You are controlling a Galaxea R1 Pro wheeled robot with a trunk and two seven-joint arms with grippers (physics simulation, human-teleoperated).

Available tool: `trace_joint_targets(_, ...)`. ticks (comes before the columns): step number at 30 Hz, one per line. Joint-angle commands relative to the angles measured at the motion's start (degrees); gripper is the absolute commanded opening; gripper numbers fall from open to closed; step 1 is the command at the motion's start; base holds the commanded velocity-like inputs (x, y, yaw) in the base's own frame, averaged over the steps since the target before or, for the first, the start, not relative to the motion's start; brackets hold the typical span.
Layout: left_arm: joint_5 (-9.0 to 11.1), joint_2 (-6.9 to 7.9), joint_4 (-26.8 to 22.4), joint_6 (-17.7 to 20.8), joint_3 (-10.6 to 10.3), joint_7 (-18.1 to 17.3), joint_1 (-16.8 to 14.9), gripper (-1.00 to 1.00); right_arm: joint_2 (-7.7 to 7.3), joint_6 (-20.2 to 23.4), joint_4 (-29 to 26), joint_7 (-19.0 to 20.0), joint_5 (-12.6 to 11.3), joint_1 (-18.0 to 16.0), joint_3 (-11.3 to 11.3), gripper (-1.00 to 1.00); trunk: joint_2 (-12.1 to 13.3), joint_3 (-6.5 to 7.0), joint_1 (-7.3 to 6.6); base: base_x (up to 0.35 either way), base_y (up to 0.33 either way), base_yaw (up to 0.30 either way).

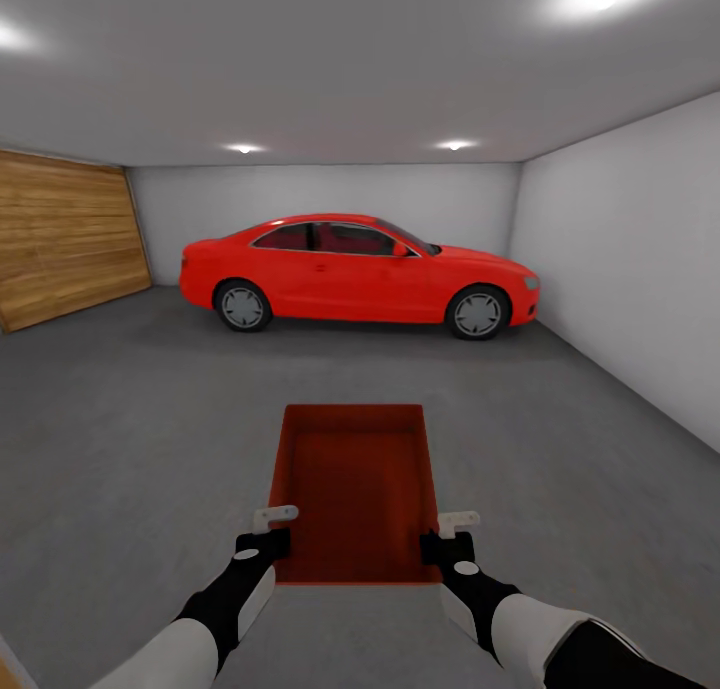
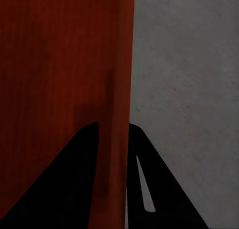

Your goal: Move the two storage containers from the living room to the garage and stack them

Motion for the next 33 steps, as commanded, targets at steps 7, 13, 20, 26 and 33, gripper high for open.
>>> trace_joint_targets(7, 1.0, 1.47, -0.1, 0.3, 3.7, 0.6, -0.1, -1.00, -1.16, 0.1, -0.3, -0.1, 0.6, 0.0, -4.3, -1.00, -0.1, -0.09, 0.04, 0.317, 0.000, 0.000)
trace_joint_targets(13, 1.0, 1.48, -0.1, 0.3, 3.7, 0.6, -0.1, -1.00, -1.16, 0.1, -0.3, -0.1, 0.6, 0.0, -4.3, -1.00, -0.1, -0.09, 0.04, 0.317, 0.000, 0.000)
trace_joint_targets(20, 1.0, 1.48, -0.1, 0.3, 3.7, 0.6, 0.0, -1.00, -1.16, 0.1, -0.3, -0.1, 0.6, 0.0, -4.3, -1.00, -0.1, -0.09, 0.04, 0.317, 0.000, 0.000)
trace_joint_targets(26, 1.0, 1.48, -0.1, 0.3, 3.7, 0.6, 0.0, -1.00, -1.16, 0.1, -0.3, -0.1, 0.6, 0.0, -4.3, -1.00, -0.1, -0.09, 0.04, 0.317, 0.000, 0.000)
trace_joint_targets(33, 1.0, 1.48, -0.1, 0.3, 3.7, 0.6, -0.1, -1.00, -1.16, 0.1, -0.3, -0.1, 0.6, 0.0, -4.3, -1.00, -0.1, -0.09, 0.04, 0.317, 0.000, 0.000)
